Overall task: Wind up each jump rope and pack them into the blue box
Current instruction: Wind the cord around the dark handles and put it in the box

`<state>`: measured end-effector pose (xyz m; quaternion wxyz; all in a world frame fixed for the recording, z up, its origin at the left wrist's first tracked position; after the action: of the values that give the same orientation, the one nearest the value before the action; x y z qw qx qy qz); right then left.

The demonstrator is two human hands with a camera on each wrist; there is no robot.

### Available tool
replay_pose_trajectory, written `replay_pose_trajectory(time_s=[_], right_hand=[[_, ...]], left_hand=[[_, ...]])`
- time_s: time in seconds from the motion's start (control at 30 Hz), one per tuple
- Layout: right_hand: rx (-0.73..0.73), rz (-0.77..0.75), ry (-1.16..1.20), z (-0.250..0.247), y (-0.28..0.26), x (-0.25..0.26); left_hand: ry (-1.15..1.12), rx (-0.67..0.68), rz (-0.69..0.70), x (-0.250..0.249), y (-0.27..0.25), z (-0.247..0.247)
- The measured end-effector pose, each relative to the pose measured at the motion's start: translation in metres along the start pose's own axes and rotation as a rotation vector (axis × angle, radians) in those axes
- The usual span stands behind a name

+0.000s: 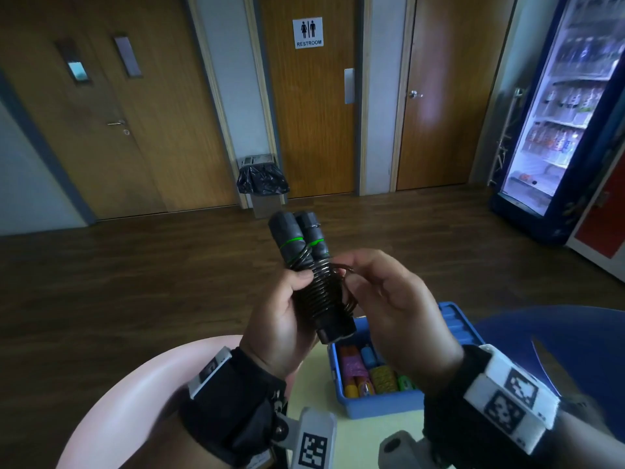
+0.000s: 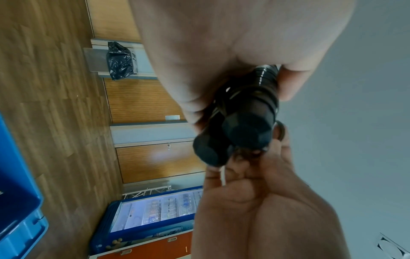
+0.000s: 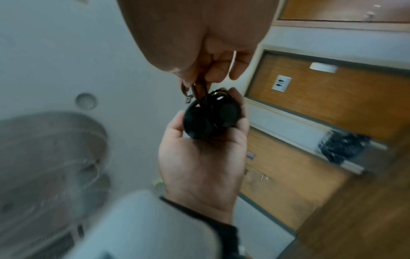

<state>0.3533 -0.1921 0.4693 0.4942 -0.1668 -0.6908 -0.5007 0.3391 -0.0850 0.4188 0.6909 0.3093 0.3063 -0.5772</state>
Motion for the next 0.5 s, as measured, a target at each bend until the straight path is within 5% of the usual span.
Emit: replay_pose_trajectory(time_s=[0.13, 0.5], right_hand=[[-0.14, 0.24, 0.379, -0.01, 0.004, -0.029], [-0.122, 0.562, 0.563, 0.0, -0.005, -0.053]], left_hand=[[-0.014, 0.037, 0.043, -0.005, 0.001, 0.008], [0.174, 0.022, 0.043, -0.005, 0.004, -0.004]])
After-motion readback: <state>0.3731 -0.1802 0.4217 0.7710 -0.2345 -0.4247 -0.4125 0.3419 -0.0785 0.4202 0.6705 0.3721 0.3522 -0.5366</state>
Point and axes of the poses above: each hand's wrist, its own y-axis towards the middle knuckle, its own z-axis out of the palm, x = y × z, the point moved 10 cm from there along y, towards the middle knuckle, and after that the axes turned 8 degrees about y, right-handed, at the moved point
